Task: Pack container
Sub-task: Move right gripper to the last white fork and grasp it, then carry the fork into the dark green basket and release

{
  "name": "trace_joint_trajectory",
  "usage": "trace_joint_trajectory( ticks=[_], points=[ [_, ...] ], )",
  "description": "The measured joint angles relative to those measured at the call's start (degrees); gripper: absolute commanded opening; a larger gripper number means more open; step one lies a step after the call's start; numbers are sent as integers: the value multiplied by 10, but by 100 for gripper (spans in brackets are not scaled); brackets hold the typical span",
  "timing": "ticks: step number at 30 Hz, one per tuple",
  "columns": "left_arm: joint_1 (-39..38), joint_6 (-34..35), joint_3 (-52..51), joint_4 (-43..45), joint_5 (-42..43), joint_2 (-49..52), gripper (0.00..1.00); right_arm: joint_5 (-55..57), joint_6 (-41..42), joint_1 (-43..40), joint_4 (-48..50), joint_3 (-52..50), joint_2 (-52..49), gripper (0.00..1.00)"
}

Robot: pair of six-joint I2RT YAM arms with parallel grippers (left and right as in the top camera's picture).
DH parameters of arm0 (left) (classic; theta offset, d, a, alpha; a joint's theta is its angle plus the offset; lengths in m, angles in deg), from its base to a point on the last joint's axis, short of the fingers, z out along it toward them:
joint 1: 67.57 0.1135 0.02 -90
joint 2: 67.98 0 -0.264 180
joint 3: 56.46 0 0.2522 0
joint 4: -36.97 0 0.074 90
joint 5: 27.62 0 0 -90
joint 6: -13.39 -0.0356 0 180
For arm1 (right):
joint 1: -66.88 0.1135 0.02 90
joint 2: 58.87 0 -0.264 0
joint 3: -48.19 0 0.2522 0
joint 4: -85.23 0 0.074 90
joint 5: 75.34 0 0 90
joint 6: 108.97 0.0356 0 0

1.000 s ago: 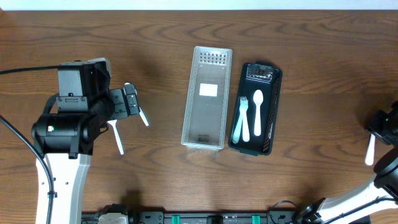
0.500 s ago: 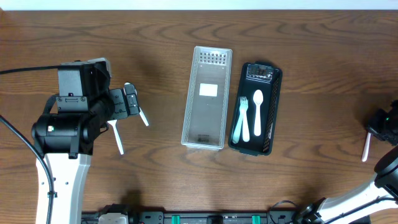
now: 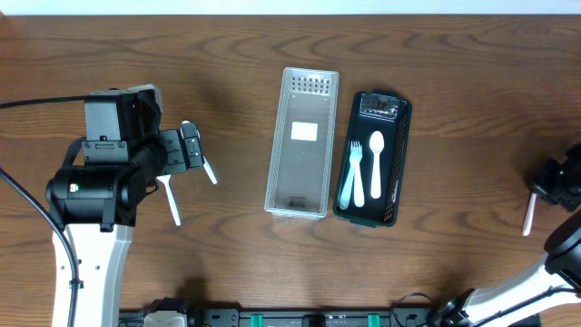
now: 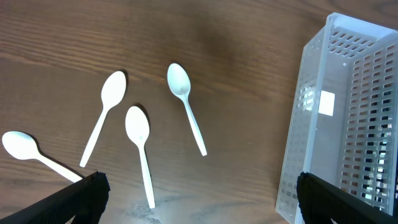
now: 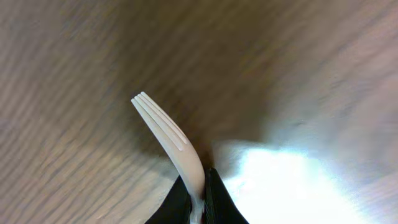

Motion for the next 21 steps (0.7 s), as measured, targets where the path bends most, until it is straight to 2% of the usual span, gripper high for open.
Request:
trace_joint_trajectory(
  ticks=[4, 7, 12, 15, 21],
  points=[
    [0, 0, 0, 0, 0, 0, 98, -4, 0, 57, -10, -4, 34, 1],
    [0, 0, 0, 0, 0, 0, 98, -10, 10, 119, -21, -3, 101, 1],
    [0, 0, 0, 0, 0, 0, 98, -21, 61, 257, -22, 16, 237, 1],
    [0, 0, 0, 0, 0, 0, 98, -24, 100, 325, -18, 25, 284, 1],
    [0, 0, 0, 0, 0, 0, 98, -14, 188, 454, -21, 27, 299, 1]
  ],
)
